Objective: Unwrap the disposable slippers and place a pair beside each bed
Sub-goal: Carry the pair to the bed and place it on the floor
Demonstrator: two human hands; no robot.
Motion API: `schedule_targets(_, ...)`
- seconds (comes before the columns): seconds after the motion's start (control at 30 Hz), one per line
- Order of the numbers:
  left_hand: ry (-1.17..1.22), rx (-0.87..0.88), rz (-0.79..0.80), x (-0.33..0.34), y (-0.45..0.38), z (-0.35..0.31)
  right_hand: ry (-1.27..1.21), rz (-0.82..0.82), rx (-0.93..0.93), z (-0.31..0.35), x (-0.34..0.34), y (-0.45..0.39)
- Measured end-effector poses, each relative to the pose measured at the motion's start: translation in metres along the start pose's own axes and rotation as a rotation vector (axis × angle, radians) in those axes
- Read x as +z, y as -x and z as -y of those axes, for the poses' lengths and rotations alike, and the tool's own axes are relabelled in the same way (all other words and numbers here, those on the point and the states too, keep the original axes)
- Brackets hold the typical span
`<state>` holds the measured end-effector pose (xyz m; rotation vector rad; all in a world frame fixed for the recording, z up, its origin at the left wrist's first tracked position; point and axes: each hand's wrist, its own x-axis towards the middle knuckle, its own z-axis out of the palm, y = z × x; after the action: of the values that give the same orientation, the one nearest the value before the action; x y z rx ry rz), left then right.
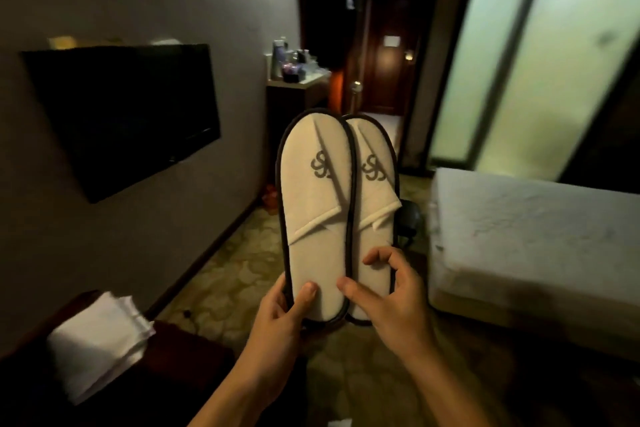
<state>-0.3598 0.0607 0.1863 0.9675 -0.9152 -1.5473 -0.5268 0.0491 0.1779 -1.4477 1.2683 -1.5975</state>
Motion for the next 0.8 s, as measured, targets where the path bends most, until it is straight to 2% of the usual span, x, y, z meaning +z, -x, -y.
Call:
schedule_targets(0.17, -0.077, -0.110, 0.171, 0.070, -0.044, 0.035, 0.091, -0.193, 0.071, -0.028, -0.080, -0.012)
schedule_targets(0.33, -0.114, -0.173, 0.260, 0.101, -0.087, 0.052, 0.119, -0.311, 0.122, -0.050, -0.108, -0.033)
schedule_targets(0.5, -0.105, -0.182, 0.351, 0.110, -0.153, 0.057, 0.173, -0.377, 0.116, -0.074, -0.113, -0.083)
schedule_targets(0.8, -0.053, -0.258, 0.394, 0.119, -0.276, 0.066, 0.216, -0.421, 0.159, -0.133, -0.108, -0.182)
